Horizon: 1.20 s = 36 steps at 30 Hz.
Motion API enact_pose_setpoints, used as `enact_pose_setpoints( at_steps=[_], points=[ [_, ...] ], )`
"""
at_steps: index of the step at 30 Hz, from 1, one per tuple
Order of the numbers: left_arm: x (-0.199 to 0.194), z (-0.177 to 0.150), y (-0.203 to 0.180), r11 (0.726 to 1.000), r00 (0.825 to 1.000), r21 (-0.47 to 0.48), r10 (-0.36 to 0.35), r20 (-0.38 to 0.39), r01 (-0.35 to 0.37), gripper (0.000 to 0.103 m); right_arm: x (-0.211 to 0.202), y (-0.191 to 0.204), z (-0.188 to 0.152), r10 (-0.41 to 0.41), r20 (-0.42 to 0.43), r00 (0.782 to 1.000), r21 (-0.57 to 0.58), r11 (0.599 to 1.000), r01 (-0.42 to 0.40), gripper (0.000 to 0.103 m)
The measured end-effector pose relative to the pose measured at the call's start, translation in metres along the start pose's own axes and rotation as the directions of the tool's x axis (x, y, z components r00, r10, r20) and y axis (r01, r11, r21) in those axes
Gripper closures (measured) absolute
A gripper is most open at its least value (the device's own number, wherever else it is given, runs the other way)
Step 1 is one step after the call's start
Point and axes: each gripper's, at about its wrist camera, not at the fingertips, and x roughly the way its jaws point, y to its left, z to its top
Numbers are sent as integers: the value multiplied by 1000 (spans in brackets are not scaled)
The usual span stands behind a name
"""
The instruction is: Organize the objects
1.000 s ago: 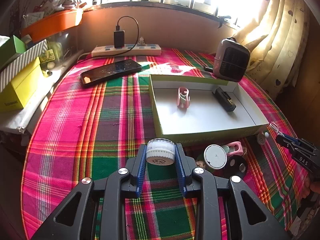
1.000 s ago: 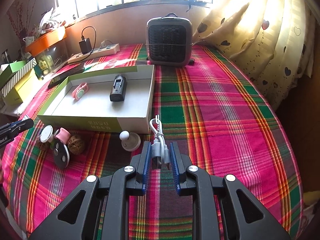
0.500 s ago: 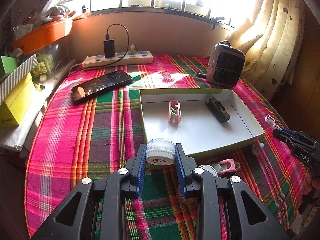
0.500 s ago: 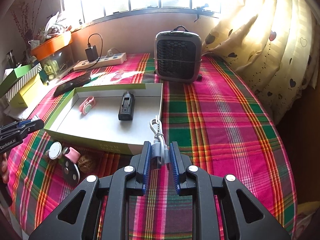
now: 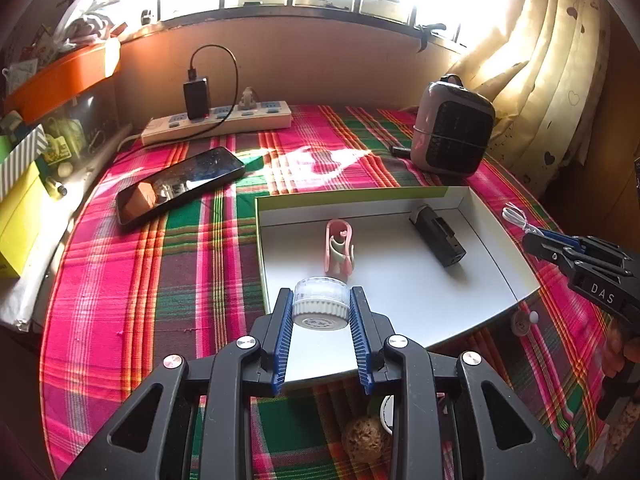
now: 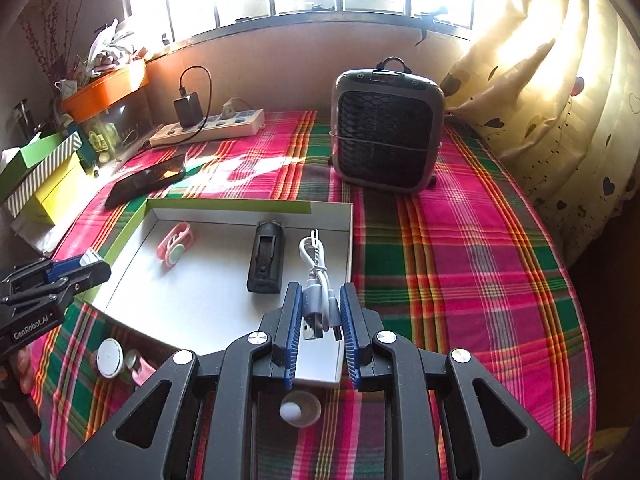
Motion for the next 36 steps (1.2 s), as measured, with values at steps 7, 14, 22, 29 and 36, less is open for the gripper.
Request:
enact_pose_setpoints(
  at_steps=[7,14,22,29,36],
  points=[
    [16,8,0,1000,1000,3,1,-18,-1,77,26,6,13,3,-39,999,-18,1000,-3,83],
    [32,12,-1,1000,999,7,7,-39,-7,77,49,7,23,8,-72,997,-10,1000,-8,83],
    [43,16,-2,1000,999,-2,5,-50,-5,77,64,8,27,3,-99,995,-20,1000,-5,83],
    [47,17,-1,1000,999,-1,15,-50,-15,77,71,7,24,6,-115,993,-18,1000,-8,83],
    [48,17,-2,999,998,15,33,-44,-32,77,73,11,23,2,-120,993,-35,999,-6,83]
  ],
)
